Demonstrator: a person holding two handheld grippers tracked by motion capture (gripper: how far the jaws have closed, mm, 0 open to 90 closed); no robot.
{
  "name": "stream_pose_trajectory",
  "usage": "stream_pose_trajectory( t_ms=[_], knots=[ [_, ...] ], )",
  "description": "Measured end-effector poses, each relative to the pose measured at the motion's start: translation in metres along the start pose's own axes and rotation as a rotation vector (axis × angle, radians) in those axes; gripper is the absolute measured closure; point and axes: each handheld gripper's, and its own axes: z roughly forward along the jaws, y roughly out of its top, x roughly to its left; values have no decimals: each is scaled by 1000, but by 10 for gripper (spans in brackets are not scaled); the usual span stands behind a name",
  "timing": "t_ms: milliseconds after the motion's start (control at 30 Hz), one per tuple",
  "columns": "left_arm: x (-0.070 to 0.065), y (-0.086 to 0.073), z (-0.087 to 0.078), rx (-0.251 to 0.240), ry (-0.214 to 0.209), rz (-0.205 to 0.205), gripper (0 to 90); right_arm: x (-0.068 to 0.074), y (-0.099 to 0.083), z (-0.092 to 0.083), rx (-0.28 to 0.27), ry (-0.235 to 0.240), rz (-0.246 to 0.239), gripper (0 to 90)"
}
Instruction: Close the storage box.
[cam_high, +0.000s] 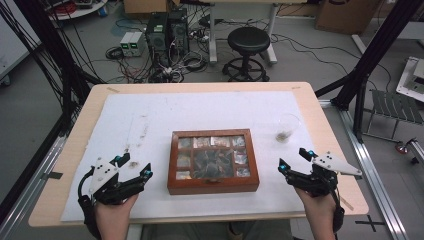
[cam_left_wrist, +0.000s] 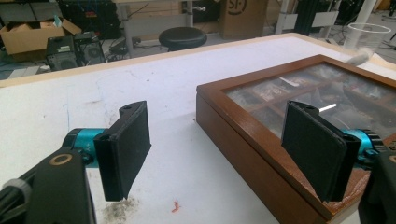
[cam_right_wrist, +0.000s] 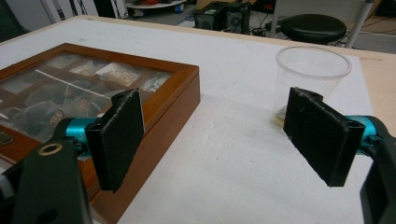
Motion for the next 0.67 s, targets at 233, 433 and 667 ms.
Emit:
stream_pose_trajectory(
  t_ms=[233, 433, 667],
  knots=[
    [-1, -1, 0, 3, 0, -1, 237, 0, -1, 1, 7, -2, -4, 208],
    [-1, -2, 0, 8, -1, -1, 237, -2, -2, 0, 6, -12, 5, 208],
    [-1, -2, 2, 5, -6, -6, 237, -3, -4, 1, 11, -12, 9, 208]
  ],
)
